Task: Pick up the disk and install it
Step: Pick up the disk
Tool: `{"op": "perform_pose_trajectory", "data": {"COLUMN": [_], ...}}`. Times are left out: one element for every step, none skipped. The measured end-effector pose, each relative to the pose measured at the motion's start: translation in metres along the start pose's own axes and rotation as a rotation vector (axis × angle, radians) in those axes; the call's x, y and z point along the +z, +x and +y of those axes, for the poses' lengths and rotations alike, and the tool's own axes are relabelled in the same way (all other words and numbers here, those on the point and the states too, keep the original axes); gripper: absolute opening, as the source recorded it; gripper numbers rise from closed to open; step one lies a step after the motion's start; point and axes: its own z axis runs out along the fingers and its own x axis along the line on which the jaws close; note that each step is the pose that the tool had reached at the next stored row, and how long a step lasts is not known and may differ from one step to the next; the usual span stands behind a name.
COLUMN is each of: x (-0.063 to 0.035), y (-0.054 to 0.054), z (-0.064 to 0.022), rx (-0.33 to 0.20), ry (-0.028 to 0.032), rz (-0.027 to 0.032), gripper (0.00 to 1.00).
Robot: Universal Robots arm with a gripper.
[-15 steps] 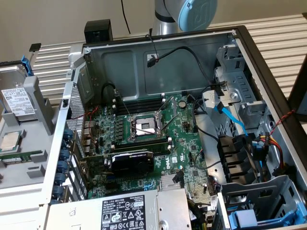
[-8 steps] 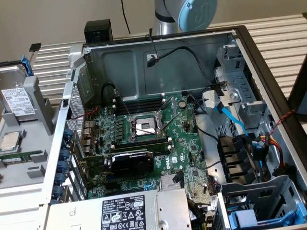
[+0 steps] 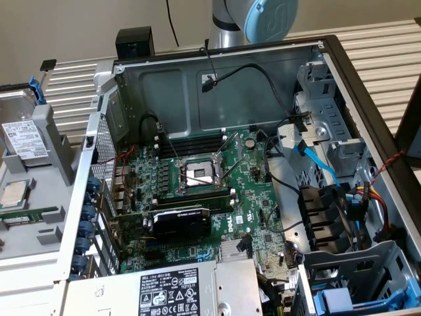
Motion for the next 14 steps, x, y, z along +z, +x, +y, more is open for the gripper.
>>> {"op": "perform_pose_trajectory", "data": {"x": [0.0001,0.0001,0.0002,0.0002,0.0003,0.0003,0.0003,0.0004,0.0004,0.0004,0.0005,0.0005,0.0005,0.0006], "y": [0.0,0.0,0.0,0.0,0.0,0.0,0.0,0.0,0.0,0.0,0.0,0.0,0.0,0.0], "z": [0.0,0.0,0.0,0.0,0.0,0.0,0.0,0.0,0.0,0.0,0.0,0.0,0.0,0.0], "rx": [-0.018,-0.038,-0.056,-0.074,-0.092,-0.11,-0.128,-0.147,-0.165,-0.183,-0.2,-0.22,-0.237,-0.256], "ry": [-0.0003,-0.0007,-0.0009,-0.0012,-0.0015,-0.0018,-0.0021,-0.0023,-0.0027,-0.003,-0.0033,-0.0036,-0.0039,-0.0042], "rz": [0.0004,0.0008,0.0012,0.0016,0.002,0.0024,0.0027,0.0032,0.0036,0.0041,0.0045,0.005,0.0056,0.0061], "gripper": [0.11,0.11,0.11,0.11,0.11,0.11,0.11,0.11,0.11,0.11,0.11,0.11,0.11,0.11]}}
